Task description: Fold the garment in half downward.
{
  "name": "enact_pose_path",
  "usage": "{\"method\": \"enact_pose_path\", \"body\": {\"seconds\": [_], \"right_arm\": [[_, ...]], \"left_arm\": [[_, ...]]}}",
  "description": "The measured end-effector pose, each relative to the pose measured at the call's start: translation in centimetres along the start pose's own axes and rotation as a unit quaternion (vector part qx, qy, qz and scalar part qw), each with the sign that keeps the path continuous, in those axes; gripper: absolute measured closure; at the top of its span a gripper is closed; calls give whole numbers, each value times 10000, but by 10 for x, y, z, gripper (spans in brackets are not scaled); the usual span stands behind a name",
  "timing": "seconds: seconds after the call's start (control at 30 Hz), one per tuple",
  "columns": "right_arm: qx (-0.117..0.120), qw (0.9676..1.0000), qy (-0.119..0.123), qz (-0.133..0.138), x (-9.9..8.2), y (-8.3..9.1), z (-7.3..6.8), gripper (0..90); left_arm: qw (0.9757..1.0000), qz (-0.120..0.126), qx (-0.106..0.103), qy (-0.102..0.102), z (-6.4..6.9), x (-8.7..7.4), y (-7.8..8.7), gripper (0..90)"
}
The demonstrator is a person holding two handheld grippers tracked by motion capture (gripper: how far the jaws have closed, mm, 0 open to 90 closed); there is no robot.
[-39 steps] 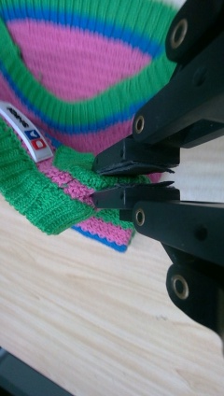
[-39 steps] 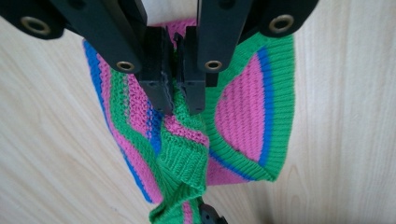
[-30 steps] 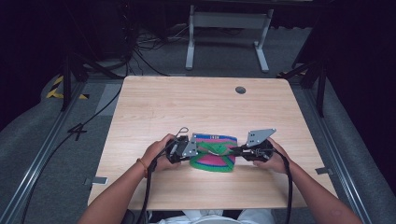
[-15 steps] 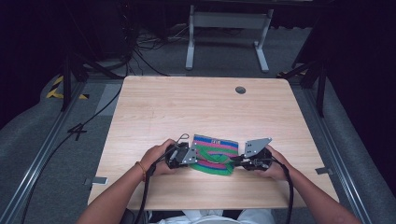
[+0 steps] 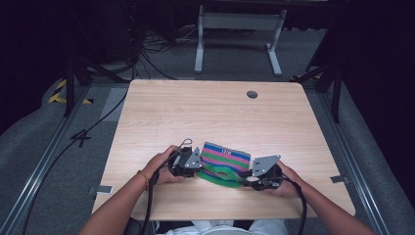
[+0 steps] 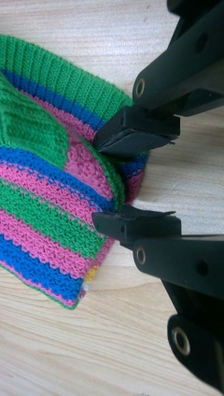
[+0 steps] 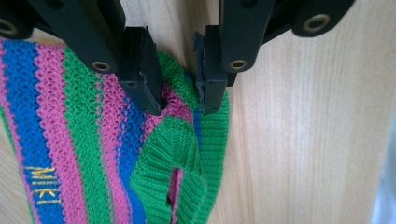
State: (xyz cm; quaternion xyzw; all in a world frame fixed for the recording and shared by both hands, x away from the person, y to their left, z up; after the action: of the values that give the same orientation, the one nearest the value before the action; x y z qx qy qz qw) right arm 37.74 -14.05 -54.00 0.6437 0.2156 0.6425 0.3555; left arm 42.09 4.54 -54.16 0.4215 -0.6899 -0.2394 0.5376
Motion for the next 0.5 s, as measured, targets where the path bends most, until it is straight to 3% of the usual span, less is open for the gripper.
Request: {"method": "enact_pose_path", "body": {"seconds": [0.03,0.17,0.27,0.37,0.5], "right_arm": [[-53,10000,-15,-34,-1,-1,2,702],[-203,9996,-190,-61,-3,-1,12,686],[-352,9988,-345,-37,-4,-2,24,674],[-524,9979,-385,-71,-5,-2,37,651],[-604,9969,-494,-42,-6,-2,48,593]], "left_arm": [[9999,37,-20,120,2,0,0,620],[9998,39,8,208,-1,-1,0,557],[9998,-26,82,171,-3,1,-1,515],[9997,-67,203,136,-6,3,-3,514],[9991,-103,260,316,-9,4,-6,518]]}}
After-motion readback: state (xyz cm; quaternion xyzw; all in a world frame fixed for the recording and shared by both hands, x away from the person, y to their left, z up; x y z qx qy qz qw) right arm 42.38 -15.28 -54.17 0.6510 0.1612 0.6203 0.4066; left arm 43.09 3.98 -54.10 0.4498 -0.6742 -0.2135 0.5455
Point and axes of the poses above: each handheld gripper's, and its own axes: y roughly backward along the jaws, x roughly out of its top, z roughly to its right, the point moved 10 cm from there along -y, roughly forward along the jaws, and after that the axes turned 2 degrees about -y, right-handed, at the moved point
